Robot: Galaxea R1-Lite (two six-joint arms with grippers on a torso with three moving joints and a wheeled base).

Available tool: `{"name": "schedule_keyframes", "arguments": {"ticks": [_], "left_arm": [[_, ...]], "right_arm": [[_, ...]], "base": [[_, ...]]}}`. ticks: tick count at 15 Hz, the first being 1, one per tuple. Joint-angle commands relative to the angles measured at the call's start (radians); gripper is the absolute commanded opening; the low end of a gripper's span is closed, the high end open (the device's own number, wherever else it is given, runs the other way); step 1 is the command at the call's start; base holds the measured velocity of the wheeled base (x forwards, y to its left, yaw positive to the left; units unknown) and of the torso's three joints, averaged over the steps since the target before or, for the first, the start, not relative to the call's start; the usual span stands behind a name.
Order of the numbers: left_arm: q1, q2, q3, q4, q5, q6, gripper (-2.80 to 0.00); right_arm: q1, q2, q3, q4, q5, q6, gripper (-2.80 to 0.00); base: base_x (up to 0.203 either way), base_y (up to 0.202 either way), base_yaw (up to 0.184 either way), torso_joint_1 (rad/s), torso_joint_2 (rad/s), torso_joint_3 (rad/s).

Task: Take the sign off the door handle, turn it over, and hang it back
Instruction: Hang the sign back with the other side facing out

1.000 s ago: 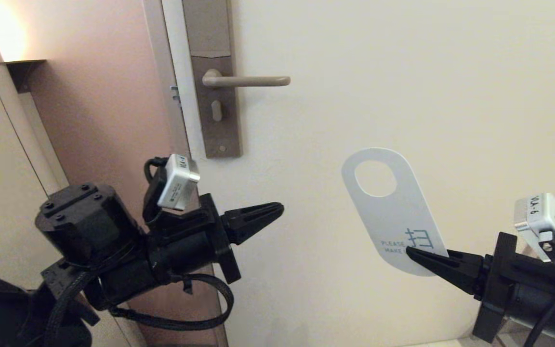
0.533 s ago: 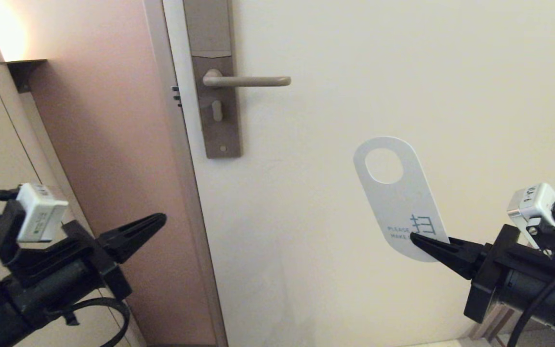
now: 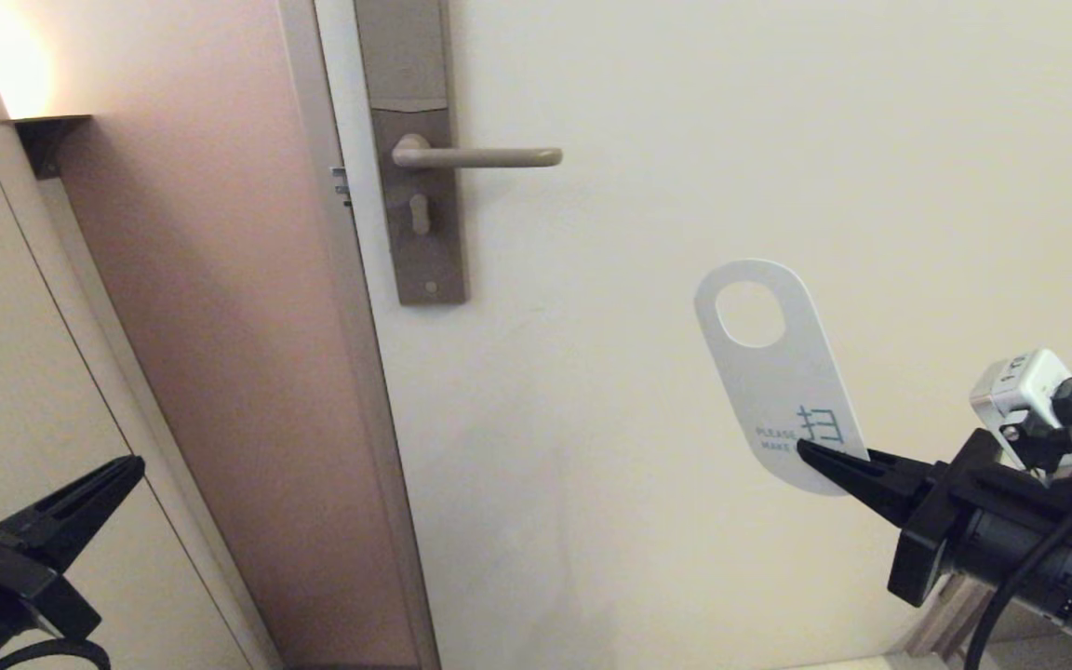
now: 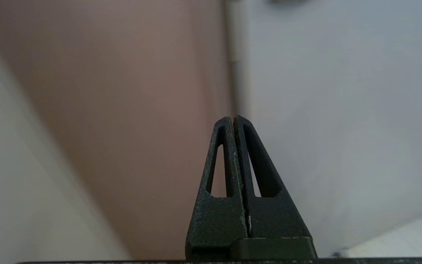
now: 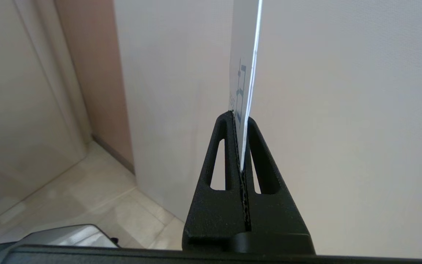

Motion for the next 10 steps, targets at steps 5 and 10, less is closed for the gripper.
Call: {"name": "schedule_keyframes", "arguments": {"ticks": [5,10], "left_arm": [[0.047,-0.375,0.007,0.349,0.09,0.002,-2.8],[0.054,-0.707,-0.001,0.719,0.192,-0.003,-2.8]], "right_arm": [[-0.014,0.019,-0.011,-0.016,-0.046,-0.001,-2.8],[-0.015,0.043,-0.011,-0.055,-0.057,-0.001,-2.8]], "base": [[0.0,0.0,0.0,0.0,0.0,0.0],[0.0,0.0,0.0,0.0,0.0,0.0]]}}
